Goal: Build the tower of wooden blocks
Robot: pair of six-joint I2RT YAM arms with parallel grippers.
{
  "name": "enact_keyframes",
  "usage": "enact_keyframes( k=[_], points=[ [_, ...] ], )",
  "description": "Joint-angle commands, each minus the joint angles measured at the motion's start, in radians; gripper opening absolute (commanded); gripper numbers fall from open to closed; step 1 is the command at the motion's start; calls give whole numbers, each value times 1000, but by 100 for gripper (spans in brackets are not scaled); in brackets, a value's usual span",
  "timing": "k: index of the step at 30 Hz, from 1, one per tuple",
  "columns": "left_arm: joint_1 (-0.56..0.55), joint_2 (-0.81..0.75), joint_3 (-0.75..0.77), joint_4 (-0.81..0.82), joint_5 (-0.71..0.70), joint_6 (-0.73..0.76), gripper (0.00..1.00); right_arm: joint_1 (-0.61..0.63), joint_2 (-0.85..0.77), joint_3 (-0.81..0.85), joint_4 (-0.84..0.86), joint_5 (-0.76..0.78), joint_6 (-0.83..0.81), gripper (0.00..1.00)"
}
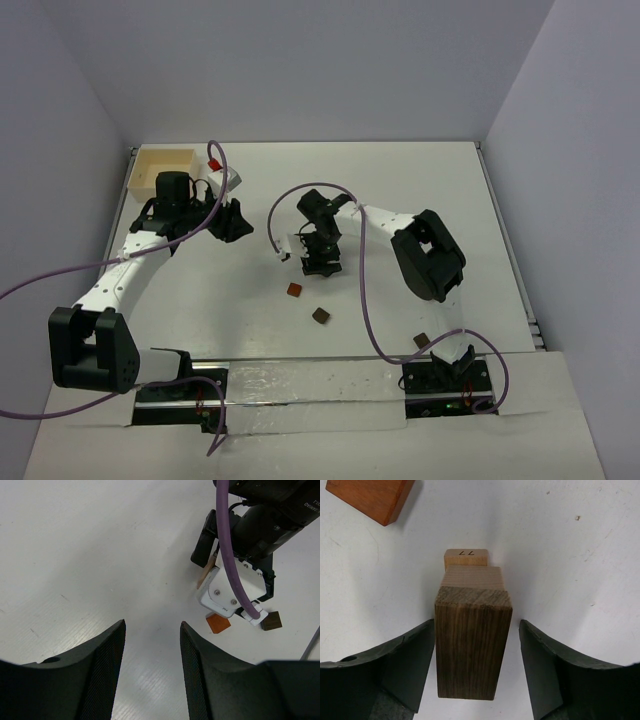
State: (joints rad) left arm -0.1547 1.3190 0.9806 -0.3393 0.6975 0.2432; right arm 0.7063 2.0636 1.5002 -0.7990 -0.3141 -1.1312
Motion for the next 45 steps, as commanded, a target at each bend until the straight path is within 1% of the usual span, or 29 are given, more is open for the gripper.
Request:
enact_keyframes(
  k=[1, 2, 4, 6, 11, 19, 26, 33, 36, 40, 45],
  points=[
    [8, 0, 30, 47, 29, 3, 54, 14, 21, -7, -4, 14, -10, 80],
    [9, 0, 30, 48, 29, 3, 55, 14, 21, -7, -4, 15, -9, 81],
    [9, -1, 29, 49, 30, 2, 55, 13, 19, -8, -2, 13, -6, 91],
    [9, -1, 27, 51, 30, 0, 55, 13, 14, -5, 1, 7, 3, 100],
    [13, -5, 28, 53, 29, -8, 57, 11, -7, 18, 0, -21, 37, 100],
    [24, -28, 24, 63, 18, -37, 67, 10, -89, 47, -20, -47, 75, 100],
    [27, -46, 21, 58, 19, -38, 68, 2, -167, 54, -39, -36, 70, 100],
    [32, -66, 26, 42, 6, -24, 68, -1, -230, 93, -95, -39, 58, 100],
    [34, -75, 22, 37, -7, -20, 70, -5, -276, 116, -113, -41, 61, 100],
    [41, -100, -1, 13, -1, 30, 72, -24, -361, 127, -119, -72, 98, 100],
    [70, -133, -46, -45, 75, 178, 70, -83, -483, 88, -58, -123, 250, 100]
  ],
)
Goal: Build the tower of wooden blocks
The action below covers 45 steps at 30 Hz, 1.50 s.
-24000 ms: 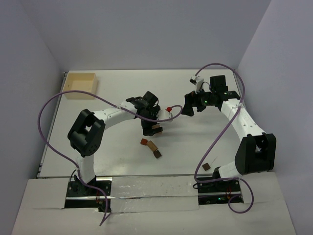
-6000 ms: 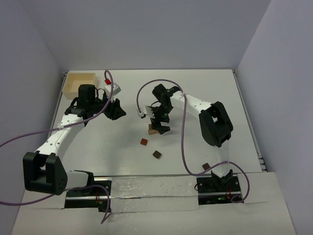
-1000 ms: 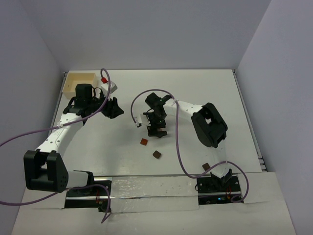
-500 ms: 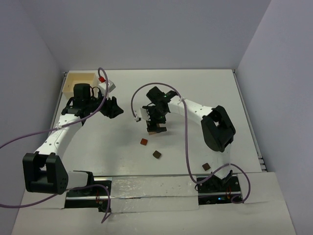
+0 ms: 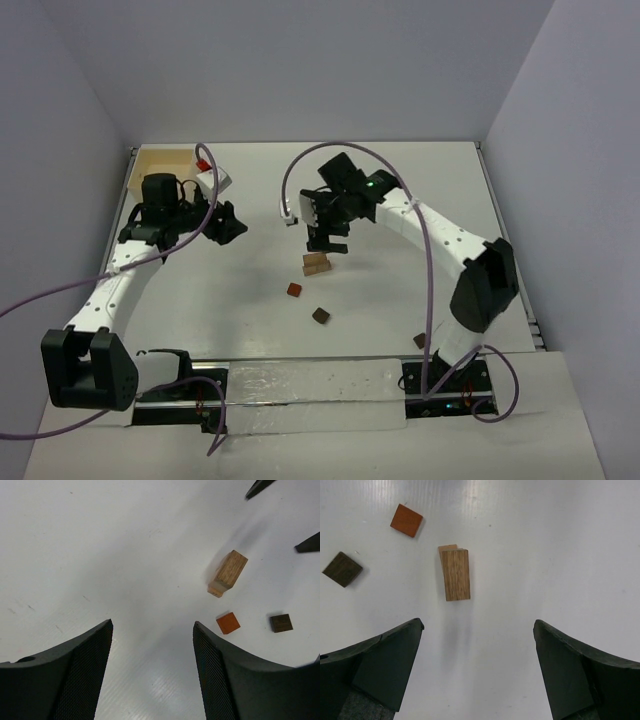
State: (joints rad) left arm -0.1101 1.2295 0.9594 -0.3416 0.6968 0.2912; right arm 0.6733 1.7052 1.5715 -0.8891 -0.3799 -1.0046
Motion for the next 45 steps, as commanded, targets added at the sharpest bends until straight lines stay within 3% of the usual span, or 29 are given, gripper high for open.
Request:
enact_keyframes(
  k=[1, 6, 10, 15, 22, 31, 45],
  points=[
    [27, -49, -29, -68, 104, 174, 70, -66, -152, 5, 38, -78, 152, 100],
    [20, -53, -49, -208, 233, 407, 70, -237, -335, -92, 57, -279, 275, 100],
    [-68, -12, -60, -316, 183, 615, 69, -365, -442, -185, 71, -398, 322, 100],
    [-212, 12, -129, -277, 57, 750, 68, -494, -522, -257, 84, -503, 382, 100],
    [-295, 152, -100, -216, 50, 784, 70, -630, -592, -294, 135, -499, 531, 100],
    [-412, 280, -109, -65, -33, 775, 65, -666, -646, -337, 273, -488, 687, 100],
    [-469, 403, -31, -31, -81, 743, 64, -666, -644, -364, 274, -473, 668, 100]
  ],
)
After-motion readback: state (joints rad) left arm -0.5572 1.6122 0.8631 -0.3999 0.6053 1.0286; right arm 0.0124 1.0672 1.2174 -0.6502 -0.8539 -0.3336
